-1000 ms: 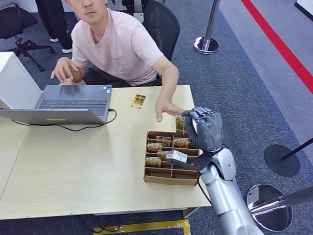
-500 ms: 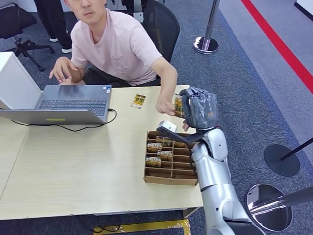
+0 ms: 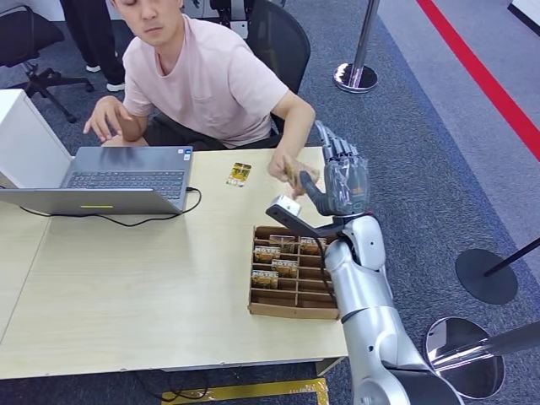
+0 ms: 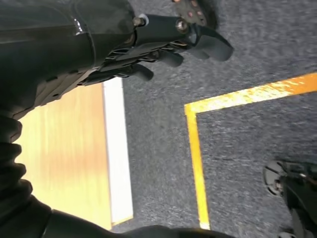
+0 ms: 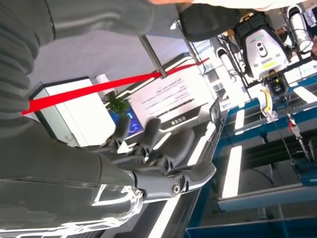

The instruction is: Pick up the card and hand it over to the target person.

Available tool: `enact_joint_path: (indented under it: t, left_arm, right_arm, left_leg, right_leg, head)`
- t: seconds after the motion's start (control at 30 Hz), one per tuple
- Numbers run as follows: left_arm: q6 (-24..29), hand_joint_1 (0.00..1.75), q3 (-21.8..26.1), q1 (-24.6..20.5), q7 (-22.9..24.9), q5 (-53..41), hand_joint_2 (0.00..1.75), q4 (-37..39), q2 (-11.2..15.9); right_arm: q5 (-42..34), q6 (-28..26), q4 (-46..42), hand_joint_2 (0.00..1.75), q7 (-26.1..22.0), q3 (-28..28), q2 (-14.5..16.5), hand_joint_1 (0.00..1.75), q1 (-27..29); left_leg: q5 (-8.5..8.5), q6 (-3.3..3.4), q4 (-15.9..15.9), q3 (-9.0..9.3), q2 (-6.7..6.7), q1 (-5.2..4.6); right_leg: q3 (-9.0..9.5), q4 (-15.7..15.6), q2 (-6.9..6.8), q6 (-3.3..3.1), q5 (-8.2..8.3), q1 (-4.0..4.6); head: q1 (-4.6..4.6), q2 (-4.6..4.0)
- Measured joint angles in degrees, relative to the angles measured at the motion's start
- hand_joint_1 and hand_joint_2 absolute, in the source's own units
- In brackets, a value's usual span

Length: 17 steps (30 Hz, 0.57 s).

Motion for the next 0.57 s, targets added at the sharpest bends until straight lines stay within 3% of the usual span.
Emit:
enact_joint_path:
  t: [0.2, 0.27, 0.33, 0.47, 0.57]
  left_arm:
    - [-0.32, 0.00, 0.49, -0.10, 0.15, 0.48, 0.00, -0.04, 0.27]
    - [-0.35, 0.00, 0.92, -0.27, 0.43, 0.90, 0.00, -0.08, 0.47]
    - [-0.30, 0.00, 1.38, -0.41, 0.60, 1.38, 0.00, -0.10, 0.60]
    - [-0.07, 0.00, 2.21, -0.32, 0.46, 2.39, 0.00, -0.13, 0.68]
    - [0.08, 0.00, 2.62, -0.25, 0.39, 2.91, 0.00, -0.17, 0.65]
  right_arm:
    - [-11.47, 0.00, 7.37, 1.75, -3.02, -5.31, 0.61, 0.00, -5.42]
    - [-21.28, 0.37, 12.93, 1.75, -4.43, -5.77, -0.47, 0.00, -9.47]
    - [-33.71, 2.35, 15.67, 1.75, -3.45, -2.61, -2.63, 0.00, -12.36]
    - [-56.31, 10.29, 9.12, 1.75, 2.78, 3.45, -7.29, 0.00, -11.51]
    - [-66.62, 13.74, 6.17, 1.75, 5.05, 4.79, -10.37, 0.00, -10.03]
  left_leg:
    - [0.00, 0.01, 0.02, -0.02, 0.06, -0.01]
    - [0.01, 0.01, 0.04, -0.04, 0.09, 0.00]
    - [0.01, 0.01, 0.07, -0.06, 0.12, 0.00]
    - [0.04, 0.02, 0.06, -0.09, -0.06, -0.01]
    - [0.05, 0.04, 0.06, -0.08, -0.28, 0.00]
  right_leg:
    - [-0.03, 0.03, 0.06, 0.00, 0.02, -0.01]
    - [-0.07, 0.03, 0.09, 0.00, 0.04, 0.00]
    - [-0.10, 0.06, 0.12, 0.00, 0.05, 0.00]
    - [-0.08, 0.04, -0.07, 0.00, 0.03, -0.01]
    - [0.01, -0.02, -0.29, 0.02, -0.02, 0.00]
  head:
    - [0.00, 0.00]
    - [0.00, 0.00]
    - [0.00, 0.00]
    - [0.00, 0.00]
    - [0.00, 0.00]
